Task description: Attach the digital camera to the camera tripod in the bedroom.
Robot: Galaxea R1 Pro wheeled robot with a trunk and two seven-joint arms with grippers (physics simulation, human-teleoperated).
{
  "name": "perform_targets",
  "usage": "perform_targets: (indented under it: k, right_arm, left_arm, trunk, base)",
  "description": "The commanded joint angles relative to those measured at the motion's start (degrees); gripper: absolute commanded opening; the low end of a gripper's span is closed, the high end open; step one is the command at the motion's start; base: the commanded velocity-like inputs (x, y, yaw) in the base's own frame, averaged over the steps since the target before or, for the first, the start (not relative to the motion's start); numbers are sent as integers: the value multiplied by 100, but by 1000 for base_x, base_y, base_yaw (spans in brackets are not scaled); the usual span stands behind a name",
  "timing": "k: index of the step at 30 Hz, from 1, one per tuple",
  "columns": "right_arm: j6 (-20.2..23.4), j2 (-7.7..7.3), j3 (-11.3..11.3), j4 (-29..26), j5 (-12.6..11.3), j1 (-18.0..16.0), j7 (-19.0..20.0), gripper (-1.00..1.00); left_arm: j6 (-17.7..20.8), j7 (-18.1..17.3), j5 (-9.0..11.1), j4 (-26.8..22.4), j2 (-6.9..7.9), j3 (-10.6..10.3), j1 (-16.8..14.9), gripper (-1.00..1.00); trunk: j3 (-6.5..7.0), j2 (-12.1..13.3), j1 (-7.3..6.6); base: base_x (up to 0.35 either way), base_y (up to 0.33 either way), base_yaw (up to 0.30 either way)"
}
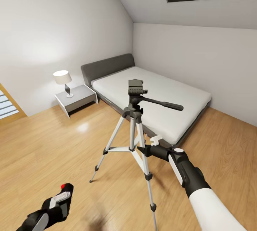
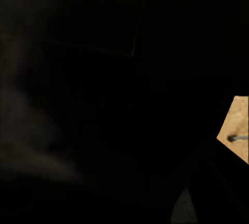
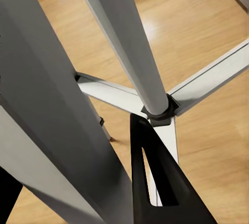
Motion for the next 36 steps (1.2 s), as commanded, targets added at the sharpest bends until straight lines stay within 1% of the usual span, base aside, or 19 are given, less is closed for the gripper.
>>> perform_targets:
  k: [1,2,3,7,8,9,10,11,12,17,20,25,26,30,31,33,34,35,36]
  right_arm:
    - [19,-1,-15,19,192,-2,18,-100]
    - [20,-2,-15,19,192,-4,18,-100]
    - [19,-3,-15,19,195,-3,18,-100]
    - [17,-3,-15,20,198,-3,18,-100]
    - [16,-4,-15,20,199,-2,18,-100]
    - [16,-4,-15,20,199,-2,18,-100]
    - [19,-4,-18,20,199,-2,18,-100]
    - [22,-4,-21,20,200,-2,19,-100]
    - [23,-4,-22,20,200,-2,18,-100]
    - [24,-4,-23,13,200,-2,21,-100]
    - [20,-4,-23,12,201,-2,41,-100]
    - [19,-4,-22,11,200,-2,62,-100]
    - [19,-4,-19,11,200,-2,65,-100]
    - [22,-4,-17,11,203,-2,64,-100]
    - [21,-4,-16,14,205,-4,63,-100]
    - [20,-4,-15,13,207,-3,62,-100]
    - [22,-4,-17,12,208,-3,62,-100]
    - [22,-4,-18,12,208,-3,62,-100]
    - [21,-4,-20,12,208,-3,62,-100]
  left_arm:
    - [324,66,59,-385,126,-10,-16,-100]
    - [465,96,62,-590,174,4,-25,-100]
    - [725,186,69,-933,243,52,-43,-100]
    - [1230,471,83,-1337,310,219,-74,-100]
    - [1481,639,94,-1444,320,309,-108,-100]
    - [1599,722,100,-1490,324,347,-141,-100]
    - [1810,873,110,-1570,333,406,-275,-100]
    - [2114,1088,124,-1675,341,479,-709,-100]
    - [2229,1153,128,-1703,342,499,-946,-100]
    - [2556,1247,128,-1739,346,525,-1610,-100]
    - [2773,1270,127,-1726,335,531,-2149,-100]
    - [3029,1278,128,-1806,276,533,-2735,-100]
    - [3101,1279,135,-1865,243,533,-2940,-100]
    - [3188,1280,155,-1984,161,534,-3365,-100]
    - [3213,1281,174,-2003,120,534,-3582,-100]
    - [3229,1281,200,-1997,79,534,-3804,-100]
    - [3242,1281,238,-1965,21,534,-4036,-100]
    - [3247,1281,262,-1941,-19,534,-4160,-100]
    - [3254,1281,315,-1870,-116,534,-4418,-100]
  trunk:
    - [-13,-8,4]
    - [-13,-8,4]
    - [-13,-8,4]
    - [-13,-8,4]
    - [-13,-8,4]
    - [-13,-8,4]
    - [-13,-8,4]
    - [-13,-8,4]
    - [-13,-8,4]
    - [-13,-8,4]
    - [-13,-8,4]
    - [-13,-8,4]
    - [-13,-8,4]
    - [-13,-8,4]
    - [-13,-8,4]
    - [-13,-8,4]
    - [-13,-8,4]
    - [-13,-8,4]
    - [-13,-8,4]
  base:
    - [0,0,0]
    - [0,0,0]
    - [0,0,0]
    - [0,0,0]
    - [0,0,0]
    - [0,0,0]
    - [0,0,0]
    - [0,0,0]
    - [0,0,0]
    - [0,0,0]
    - [0,0,0]
    - [0,0,0]
    - [0,0,0]
    - [0,0,0]
    - [0,0,0]
    - [0,0,0]
    - [0,0,0]
    - [0,0,0]
    - [0,0,0]
